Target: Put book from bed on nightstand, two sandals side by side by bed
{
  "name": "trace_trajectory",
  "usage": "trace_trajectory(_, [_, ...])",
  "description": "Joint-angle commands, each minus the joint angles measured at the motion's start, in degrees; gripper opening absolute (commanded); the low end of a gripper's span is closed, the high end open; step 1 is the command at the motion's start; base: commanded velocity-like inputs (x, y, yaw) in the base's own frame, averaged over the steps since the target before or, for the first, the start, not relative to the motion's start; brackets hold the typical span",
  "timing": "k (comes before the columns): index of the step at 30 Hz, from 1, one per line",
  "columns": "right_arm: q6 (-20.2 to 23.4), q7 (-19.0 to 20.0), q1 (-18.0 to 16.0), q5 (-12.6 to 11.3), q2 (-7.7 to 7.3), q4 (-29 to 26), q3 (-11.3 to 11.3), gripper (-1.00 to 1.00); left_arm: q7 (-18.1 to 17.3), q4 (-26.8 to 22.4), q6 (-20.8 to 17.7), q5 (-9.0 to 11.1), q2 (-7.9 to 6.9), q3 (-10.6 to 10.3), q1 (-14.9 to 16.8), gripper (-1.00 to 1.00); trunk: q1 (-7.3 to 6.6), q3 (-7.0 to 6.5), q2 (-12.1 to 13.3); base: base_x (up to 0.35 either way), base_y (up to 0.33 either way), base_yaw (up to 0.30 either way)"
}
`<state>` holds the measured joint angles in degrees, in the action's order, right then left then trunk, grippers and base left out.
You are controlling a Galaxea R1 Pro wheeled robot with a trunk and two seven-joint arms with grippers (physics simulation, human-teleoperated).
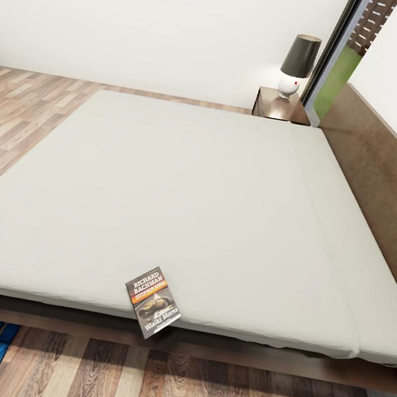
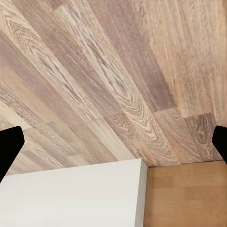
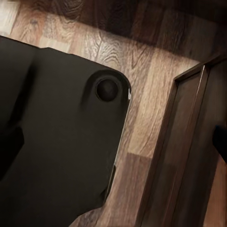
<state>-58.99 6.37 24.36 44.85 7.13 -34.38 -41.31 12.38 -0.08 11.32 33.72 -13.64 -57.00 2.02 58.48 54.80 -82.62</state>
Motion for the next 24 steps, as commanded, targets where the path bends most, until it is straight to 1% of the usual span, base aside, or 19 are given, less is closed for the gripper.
trace_trajectory(1, [-0.1,0.6,0.0,0.0,0.09,-0.2,-0.4,1.0,0.2,0.0,0.1,0.4,0.0,-0.5,0.0,1.0,0.0,0.02,0.0,0.0,0.0,0.0])
trace_trajectory(5, [-0.1,0.8,0.0,-0.4,0.29,-2.1,-0.4,1.0,0.1,0.0,0.1,0.4,0.01,-0.5,0.0,1.0,0.0,0.02,0.0,0.0,0.0,0.0])
trace_trajectory(10, [0.0,1.2,0.0,-2.4,0.36,-3.7,-0.4,1.0,0.1,0.0,0.1,0.4,0.01,-0.5,0.0,1.0,0.0,0.02,0.0,0.0,0.0,0.0])
trace_trajectory(14, [0.1,2.6,0.0,-3.5,0.39,-5.3,-0.4,1.0,0.2,0.0,0.1,0.4,0.01,-0.5,0.0,1.0,0.0,0.02,0.0,0.0,0.0,0.0])
trace_trajectory(20, [0.7,5.9,0.0,-7.1,0.46,-8.2,-0.4,1.0,0.2,0.0,0.1,0.3,0.01,-0.5,0.0,1.0,0.0,0.02,0.0,0.0,0.0,0.0])
trace_trajectory(24, [1.8,9.2,0.0,-10.0,0.49,-10.1,-0.4,1.0,0.1,0.0,0.1,0.3,0.01,-0.5,0.0,1.0,0.0,0.02,0.0,0.0,0.0,0.0])
